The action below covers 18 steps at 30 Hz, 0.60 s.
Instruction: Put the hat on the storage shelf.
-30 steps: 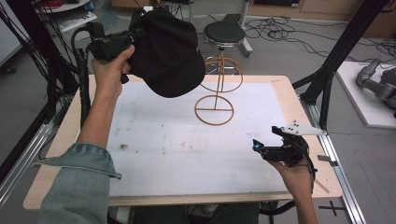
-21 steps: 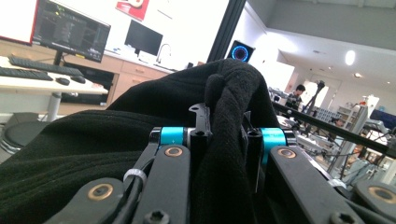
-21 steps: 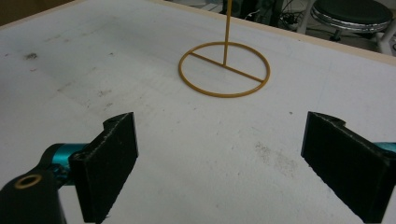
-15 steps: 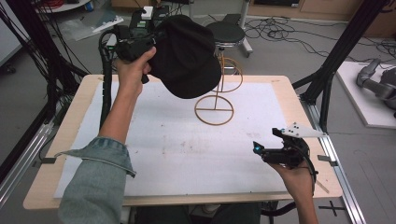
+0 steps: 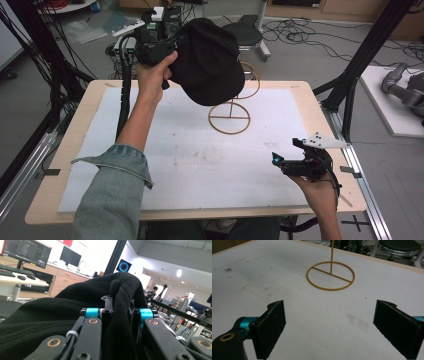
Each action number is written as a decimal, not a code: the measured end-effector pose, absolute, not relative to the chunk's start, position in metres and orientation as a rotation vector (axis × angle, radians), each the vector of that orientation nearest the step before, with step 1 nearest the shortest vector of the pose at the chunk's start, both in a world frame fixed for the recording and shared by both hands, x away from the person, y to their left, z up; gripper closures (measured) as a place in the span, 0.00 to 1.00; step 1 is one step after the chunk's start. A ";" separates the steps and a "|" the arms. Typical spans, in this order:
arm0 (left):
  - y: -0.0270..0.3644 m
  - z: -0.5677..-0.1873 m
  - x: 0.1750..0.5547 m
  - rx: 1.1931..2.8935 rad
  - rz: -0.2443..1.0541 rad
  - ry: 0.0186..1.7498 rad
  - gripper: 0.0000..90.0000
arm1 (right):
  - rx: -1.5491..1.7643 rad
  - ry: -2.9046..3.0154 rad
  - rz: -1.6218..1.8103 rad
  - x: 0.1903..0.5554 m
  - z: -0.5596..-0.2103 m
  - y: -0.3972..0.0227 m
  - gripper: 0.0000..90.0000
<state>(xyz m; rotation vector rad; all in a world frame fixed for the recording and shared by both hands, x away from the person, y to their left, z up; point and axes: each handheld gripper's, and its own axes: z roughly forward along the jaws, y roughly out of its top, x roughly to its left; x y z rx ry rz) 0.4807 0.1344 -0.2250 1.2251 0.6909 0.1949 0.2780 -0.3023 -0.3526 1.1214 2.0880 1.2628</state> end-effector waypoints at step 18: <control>0.098 -0.248 0.497 1.327 0.185 0.707 0.87 | 1.117 2.095 1.266 0.279 -0.353 -0.302 0.12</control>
